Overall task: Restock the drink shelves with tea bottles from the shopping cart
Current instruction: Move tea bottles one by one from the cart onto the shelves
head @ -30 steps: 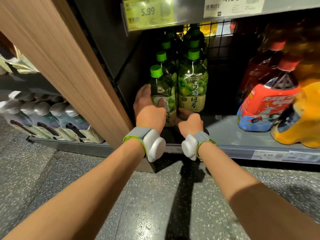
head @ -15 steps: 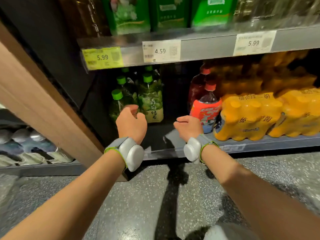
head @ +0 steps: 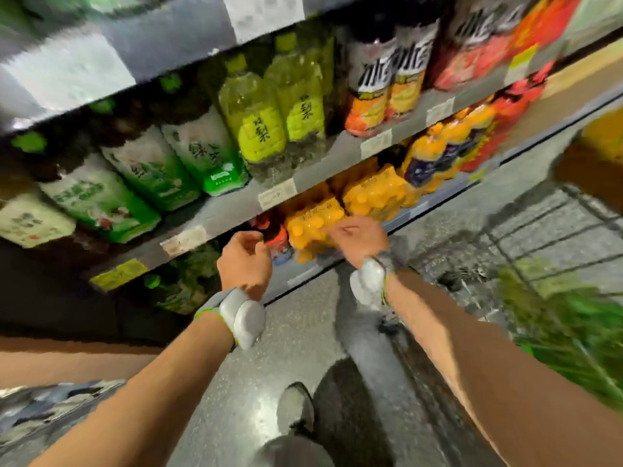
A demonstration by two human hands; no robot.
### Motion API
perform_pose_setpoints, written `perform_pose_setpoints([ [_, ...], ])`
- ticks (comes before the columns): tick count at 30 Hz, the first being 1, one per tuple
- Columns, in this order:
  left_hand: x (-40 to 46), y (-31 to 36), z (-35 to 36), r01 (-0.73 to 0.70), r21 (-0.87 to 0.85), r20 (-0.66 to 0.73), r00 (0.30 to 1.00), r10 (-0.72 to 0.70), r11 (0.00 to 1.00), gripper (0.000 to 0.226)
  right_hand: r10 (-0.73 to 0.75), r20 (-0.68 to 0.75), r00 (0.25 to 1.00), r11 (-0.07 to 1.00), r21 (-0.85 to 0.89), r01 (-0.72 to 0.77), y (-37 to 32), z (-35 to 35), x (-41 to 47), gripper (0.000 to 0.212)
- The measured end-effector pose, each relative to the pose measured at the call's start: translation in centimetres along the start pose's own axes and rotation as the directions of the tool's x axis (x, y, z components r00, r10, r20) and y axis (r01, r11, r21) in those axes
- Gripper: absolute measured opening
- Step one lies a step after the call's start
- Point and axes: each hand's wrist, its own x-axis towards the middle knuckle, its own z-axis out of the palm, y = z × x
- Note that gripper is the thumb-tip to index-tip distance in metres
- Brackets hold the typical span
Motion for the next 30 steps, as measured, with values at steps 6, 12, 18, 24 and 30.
perform_pose_setpoints([
  [6,-8.0,16.1,-3.8,-0.067,-0.033,0.128,0.989,0.071,0.997,0.025,0.019,-0.156,0.988,1.000,-0.014,-0.022,-8.8,-14.3,-7.9,0.026],
  [12,-14.4,26.1,-3.8,-0.105,-0.188,0.280,0.947,0.156,0.977,0.042,0.088,-0.291,0.953,0.995,-0.029,-0.100,-11.8,-25.7,-14.4,0.028],
  [18,-20.2,31.2,1.6,-0.166,-0.166,0.500,0.835,0.228,0.972,0.012,0.323,-0.502,0.802,0.943,0.100,-0.316,-7.4,-35.3,-20.0,0.021],
  [24,-25.5,32.3,8.5,-0.213,-0.188,0.687,0.669,0.283,0.959,0.018,0.474,-0.528,0.705,0.870,0.157,-0.467,1.1,-41.2,-24.7,0.026],
  [30,-31.5,30.4,17.7,-0.303,0.027,0.830,0.538,0.148,0.953,0.039,0.659,-0.435,0.613,0.727,0.160,-0.667,12.2,-45.3,-27.8,0.024],
])
